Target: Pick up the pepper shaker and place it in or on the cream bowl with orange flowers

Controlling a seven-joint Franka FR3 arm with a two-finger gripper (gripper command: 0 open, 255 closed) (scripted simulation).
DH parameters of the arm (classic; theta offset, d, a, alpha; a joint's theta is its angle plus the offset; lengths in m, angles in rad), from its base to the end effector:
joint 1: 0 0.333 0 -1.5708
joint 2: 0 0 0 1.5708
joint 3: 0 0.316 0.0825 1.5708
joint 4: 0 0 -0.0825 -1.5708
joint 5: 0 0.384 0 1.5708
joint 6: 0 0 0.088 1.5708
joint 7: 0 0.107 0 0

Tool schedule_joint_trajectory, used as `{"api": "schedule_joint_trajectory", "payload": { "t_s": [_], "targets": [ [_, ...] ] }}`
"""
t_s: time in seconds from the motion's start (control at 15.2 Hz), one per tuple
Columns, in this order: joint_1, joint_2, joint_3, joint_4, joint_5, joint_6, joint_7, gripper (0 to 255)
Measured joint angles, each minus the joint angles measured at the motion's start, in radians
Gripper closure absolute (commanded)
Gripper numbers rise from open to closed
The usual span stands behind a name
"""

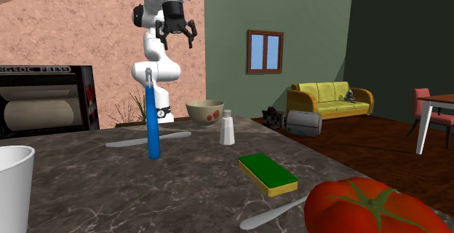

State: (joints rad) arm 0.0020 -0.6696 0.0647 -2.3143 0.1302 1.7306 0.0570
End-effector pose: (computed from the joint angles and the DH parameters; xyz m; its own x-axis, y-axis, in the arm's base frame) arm 0.3531 0.0408 0.5866 0.9966 -0.0215 0.0790 -0.0140 -0.9955 -0.0942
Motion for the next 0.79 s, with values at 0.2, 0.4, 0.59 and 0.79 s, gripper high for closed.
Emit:
{"api": "schedule_joint_trajectory", "payload": {
  "t_s": [0.2,0.4,0.59,0.79],
  "targets": [
    [0.002,0.082,0.025,-0.002,0.009,0.084,0.023,0],
    [0.004,0.184,0.053,0.024,0.014,0.161,0.053,0],
    [0.004,0.29,0.077,0.045,0.013,0.246,0.079,0],
    [0.004,0.393,0.098,0.089,0.004,0.305,0.109,0]
  ]
}}
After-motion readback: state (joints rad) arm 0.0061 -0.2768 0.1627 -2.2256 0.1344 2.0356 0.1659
